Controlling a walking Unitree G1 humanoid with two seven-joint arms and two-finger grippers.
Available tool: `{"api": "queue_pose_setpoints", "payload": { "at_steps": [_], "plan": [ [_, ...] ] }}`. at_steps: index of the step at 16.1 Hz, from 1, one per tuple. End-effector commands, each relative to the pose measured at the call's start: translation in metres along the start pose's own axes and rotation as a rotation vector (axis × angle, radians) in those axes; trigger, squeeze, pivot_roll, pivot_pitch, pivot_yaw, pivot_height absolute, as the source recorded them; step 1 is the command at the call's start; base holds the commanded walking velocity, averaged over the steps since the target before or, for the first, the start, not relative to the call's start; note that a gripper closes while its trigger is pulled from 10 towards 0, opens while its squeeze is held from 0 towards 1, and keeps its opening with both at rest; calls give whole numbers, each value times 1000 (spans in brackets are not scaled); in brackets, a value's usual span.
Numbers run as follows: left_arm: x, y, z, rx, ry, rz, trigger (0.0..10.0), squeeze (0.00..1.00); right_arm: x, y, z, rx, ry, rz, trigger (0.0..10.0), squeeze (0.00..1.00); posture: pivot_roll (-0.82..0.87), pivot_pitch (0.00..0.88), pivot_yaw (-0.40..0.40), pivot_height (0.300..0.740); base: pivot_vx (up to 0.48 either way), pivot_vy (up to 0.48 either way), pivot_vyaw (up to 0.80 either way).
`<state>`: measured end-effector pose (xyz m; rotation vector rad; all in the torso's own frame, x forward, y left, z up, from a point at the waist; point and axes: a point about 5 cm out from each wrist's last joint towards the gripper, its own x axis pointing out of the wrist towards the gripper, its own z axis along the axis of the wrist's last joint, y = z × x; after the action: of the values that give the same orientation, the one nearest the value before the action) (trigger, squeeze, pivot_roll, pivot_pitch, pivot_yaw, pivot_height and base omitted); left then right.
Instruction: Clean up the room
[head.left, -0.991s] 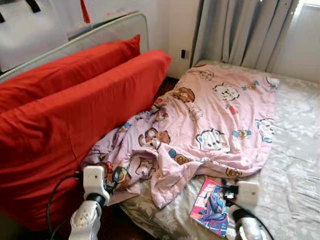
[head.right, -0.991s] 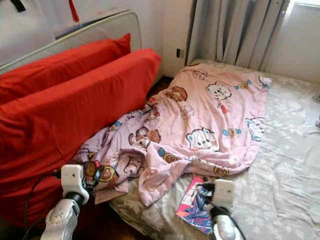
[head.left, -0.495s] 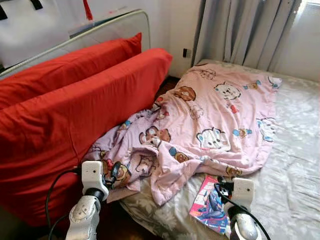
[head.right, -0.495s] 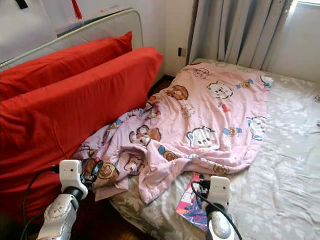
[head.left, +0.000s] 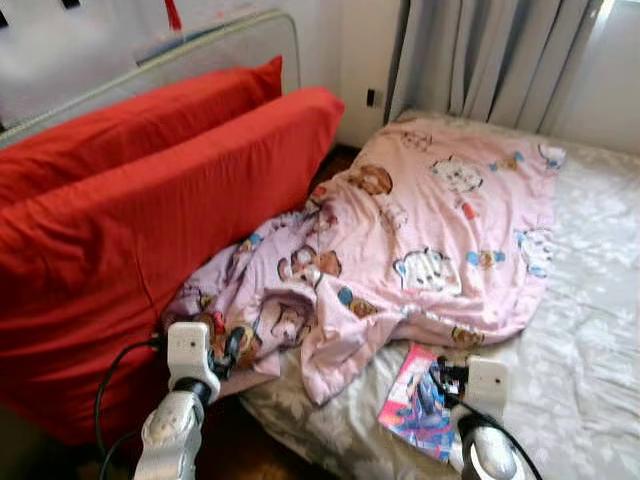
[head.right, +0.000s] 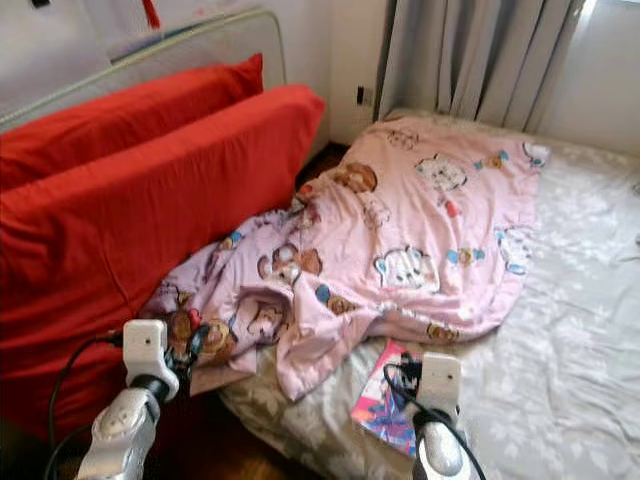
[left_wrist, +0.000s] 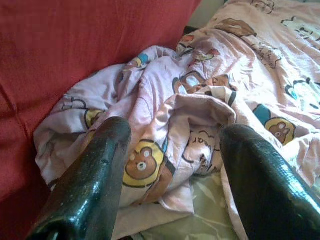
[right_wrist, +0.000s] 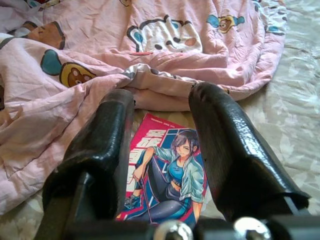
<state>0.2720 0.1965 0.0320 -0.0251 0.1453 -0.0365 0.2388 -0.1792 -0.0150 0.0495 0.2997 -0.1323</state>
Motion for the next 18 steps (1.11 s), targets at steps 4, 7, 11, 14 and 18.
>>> {"api": "queue_pose_setpoints", "payload": {
  "at_steps": [4,7,11,14,18],
  "plan": [
    [0,1,2,-8,0,10,10000,0,5,6,7,-1,-10,14,10000,0,-44,46,3,685,0,0,0],
    [1,1,4,-11,-7,8,10000,0,7,7,4,-12,21,15,10000,0,-43,47,4,685,0,0,0],
    [2,0,5,-13,-7,6,10000,0,6,7,4,6,-1,21,10000,0,-45,46,4,665,0,0,0],
    [2,0,5,-16,-9,5,10000,0,7,7,4,0,8,18,10000,0,-40,45,2,665,0,0,0],
    [3,-1,6,-20,-11,7,10000,0,9,9,5,-4,14,18,10000,0,-41,46,1,665,0,0,0]
  ]
}}
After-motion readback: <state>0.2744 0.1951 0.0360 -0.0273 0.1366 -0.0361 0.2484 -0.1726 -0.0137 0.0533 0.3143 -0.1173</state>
